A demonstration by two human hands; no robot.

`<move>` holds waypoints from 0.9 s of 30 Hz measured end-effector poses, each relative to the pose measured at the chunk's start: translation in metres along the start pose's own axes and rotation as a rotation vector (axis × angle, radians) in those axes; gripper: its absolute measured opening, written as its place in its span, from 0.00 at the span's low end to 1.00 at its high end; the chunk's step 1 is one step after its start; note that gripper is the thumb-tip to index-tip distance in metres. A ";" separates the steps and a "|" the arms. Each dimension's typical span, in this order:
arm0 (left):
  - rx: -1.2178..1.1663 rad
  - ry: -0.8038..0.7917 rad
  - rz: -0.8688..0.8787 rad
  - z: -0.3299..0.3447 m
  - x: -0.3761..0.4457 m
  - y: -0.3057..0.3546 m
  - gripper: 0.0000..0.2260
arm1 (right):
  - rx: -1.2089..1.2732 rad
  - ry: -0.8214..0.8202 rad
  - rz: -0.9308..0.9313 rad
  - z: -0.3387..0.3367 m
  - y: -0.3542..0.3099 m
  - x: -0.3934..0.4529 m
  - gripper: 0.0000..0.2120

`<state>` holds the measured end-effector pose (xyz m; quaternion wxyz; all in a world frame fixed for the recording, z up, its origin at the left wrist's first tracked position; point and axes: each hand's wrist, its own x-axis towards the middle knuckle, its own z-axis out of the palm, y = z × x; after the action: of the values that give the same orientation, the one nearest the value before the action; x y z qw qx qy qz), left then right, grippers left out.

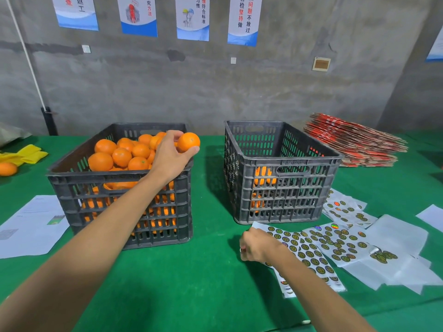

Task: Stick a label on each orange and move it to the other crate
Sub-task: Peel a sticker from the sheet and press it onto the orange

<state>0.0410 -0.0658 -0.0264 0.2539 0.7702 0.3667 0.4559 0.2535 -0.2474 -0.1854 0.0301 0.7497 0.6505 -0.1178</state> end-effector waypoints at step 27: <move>-0.008 0.020 -0.002 0.001 0.004 -0.007 0.29 | 0.424 0.047 0.084 0.023 0.032 0.011 0.07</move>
<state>0.0411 -0.0589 -0.0301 0.2538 0.7643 0.3680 0.4647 0.2835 -0.2464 -0.2137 -0.1385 0.7683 0.5798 -0.2329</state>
